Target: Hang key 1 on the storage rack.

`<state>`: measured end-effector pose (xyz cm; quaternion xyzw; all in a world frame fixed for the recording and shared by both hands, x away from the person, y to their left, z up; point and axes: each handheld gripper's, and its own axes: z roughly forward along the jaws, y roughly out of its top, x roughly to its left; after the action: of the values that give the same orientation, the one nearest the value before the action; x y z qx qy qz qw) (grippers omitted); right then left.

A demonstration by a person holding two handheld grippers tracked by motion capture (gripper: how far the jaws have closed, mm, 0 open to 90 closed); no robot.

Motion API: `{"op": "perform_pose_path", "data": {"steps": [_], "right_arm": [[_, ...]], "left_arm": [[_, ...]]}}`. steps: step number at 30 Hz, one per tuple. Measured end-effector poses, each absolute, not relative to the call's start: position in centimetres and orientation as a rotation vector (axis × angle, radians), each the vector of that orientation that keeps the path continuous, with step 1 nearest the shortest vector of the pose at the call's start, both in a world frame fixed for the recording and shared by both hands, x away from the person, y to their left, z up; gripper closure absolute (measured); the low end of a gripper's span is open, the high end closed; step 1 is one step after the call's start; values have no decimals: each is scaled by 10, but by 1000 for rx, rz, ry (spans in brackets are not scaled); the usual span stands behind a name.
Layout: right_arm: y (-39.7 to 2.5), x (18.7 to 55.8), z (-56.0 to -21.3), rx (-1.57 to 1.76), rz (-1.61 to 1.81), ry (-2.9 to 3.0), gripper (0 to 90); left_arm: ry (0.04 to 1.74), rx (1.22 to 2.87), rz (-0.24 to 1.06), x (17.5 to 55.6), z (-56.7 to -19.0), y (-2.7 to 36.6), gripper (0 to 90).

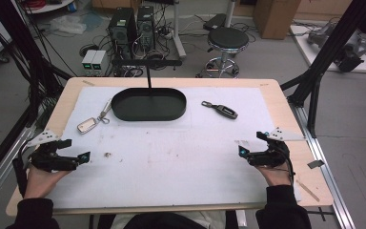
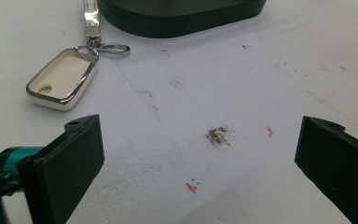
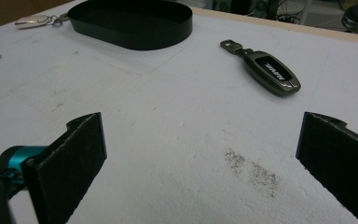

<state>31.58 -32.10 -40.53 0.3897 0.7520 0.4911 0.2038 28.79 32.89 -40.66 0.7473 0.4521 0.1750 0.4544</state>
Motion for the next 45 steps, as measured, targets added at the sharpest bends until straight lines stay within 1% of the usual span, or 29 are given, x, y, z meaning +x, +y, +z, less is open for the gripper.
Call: {"op": "perform_pose_path", "data": {"steps": [16, 18, 21, 24, 29, 32, 36, 41, 44, 45], "right_arm": [[-322, 317, -407, 1093, 1370, 2113, 7], [-321, 317, -408, 1114, 1369, 2112, 8], [-320, 317, -408, 1115, 1367, 2113, 7], [-318, 318, -410, 1115, 1346, 2118, 7], [-318, 319, -410, 1113, 1347, 2109, 7], [-317, 319, -411, 1110, 1340, 2112, 7], [-318, 320, -411, 1124, 1341, 2110, 7], [-318, 320, -411, 1141, 1349, 2106, 7], [-317, 322, -411, 1136, 1346, 2108, 7], [-317, 323, -412, 1134, 1344, 2112, 7]], "left_arm": [[1117, 1869, 439, 291, -409, 325, 17], [1111, 1898, 436, 291, -410, 321, 18], [1113, 1897, 426, 292, -411, 317, 18], [1123, 1927, 463, 294, -412, 311, 18], [1117, 1944, 453, 298, -409, 309, 18], [1125, 1945, 442, 302, -408, 309, 18], [1130, 1985, 476, 309, -401, 305, 18], [1136, 2019, 463, 323, -397, 301, 18], [1142, 2021, 482, 331, -393, 301, 18], [1141, 2009, 510, 336, -392, 302, 18]]}}
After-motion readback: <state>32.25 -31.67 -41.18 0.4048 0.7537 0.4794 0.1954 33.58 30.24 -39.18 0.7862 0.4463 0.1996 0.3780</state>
